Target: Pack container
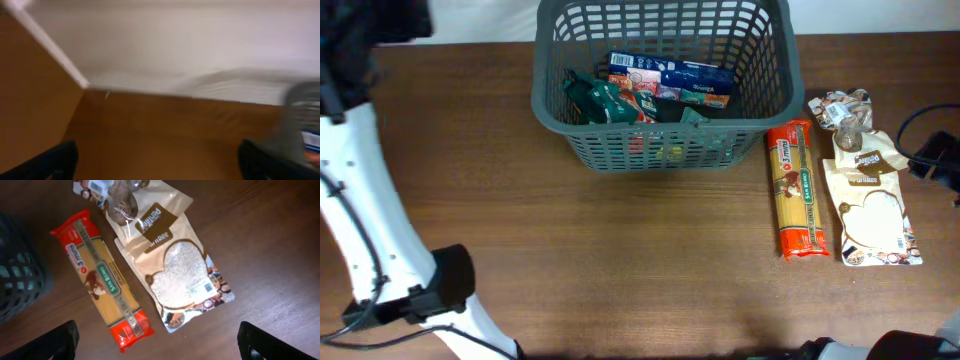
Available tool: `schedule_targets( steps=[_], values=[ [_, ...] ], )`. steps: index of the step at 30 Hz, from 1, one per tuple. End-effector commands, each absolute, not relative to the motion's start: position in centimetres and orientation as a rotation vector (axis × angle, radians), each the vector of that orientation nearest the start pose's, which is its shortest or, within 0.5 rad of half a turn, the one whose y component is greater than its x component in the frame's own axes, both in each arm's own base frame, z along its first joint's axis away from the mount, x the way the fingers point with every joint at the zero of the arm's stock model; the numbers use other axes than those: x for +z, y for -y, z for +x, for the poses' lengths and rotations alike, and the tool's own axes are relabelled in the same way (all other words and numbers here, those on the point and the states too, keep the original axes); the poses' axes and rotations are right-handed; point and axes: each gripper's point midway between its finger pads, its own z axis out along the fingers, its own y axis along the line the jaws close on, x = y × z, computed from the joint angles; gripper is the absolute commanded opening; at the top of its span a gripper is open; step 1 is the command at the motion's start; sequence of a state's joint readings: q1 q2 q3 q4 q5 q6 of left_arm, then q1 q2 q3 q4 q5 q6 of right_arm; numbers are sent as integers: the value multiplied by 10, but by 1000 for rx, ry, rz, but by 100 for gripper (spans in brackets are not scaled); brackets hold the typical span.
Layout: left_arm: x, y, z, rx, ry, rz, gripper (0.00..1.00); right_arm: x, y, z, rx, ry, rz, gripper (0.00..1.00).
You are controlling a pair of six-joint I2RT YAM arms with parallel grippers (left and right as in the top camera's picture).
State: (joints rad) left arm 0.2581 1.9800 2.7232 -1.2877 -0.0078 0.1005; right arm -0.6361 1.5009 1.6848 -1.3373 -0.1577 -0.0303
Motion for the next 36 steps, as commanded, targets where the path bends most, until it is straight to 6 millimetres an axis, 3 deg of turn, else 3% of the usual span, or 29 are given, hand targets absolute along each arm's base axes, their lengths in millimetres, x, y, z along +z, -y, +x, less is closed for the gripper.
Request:
schedule_targets(
  steps=[1, 3, 8, 12, 17, 21, 26, 30, 36],
  values=[
    [405, -147, 454, 196, -2203, -325, 99, 266, 164, 291, 131, -2526, 777, 99],
    [382, -158, 449, 198, -2274, -364, 99, 270, 151, 299, 256, -2493, 771, 99],
    [352, -164, 445, 189, -2364, -395, 99, 284, 139, 317, 388, -2411, 689, 99],
    [335, -164, 445, 180, -2411, -403, 99, 277, 148, 321, 307, -2433, 693, 99],
    [326, -164, 444, 176, -2436, -407, 99, 235, 163, 317, 102, -2618, 743, 99],
    [326, -164, 444, 176, -2436, -407, 99, 198, 168, 316, 88, -2755, 790, 99],
    [326, -164, 444, 176, -2436, -407, 99, 144, 190, 298, -21, -2863, 1085, 99],
    [326, -164, 444, 176, -2436, -407, 99, 104, 187, 278, 45, -2935, 1171, 99],
    [326, -164, 444, 176, -2436, -407, 99, 52, 169, 255, 43, -3042, 1128, 99]
  ],
)
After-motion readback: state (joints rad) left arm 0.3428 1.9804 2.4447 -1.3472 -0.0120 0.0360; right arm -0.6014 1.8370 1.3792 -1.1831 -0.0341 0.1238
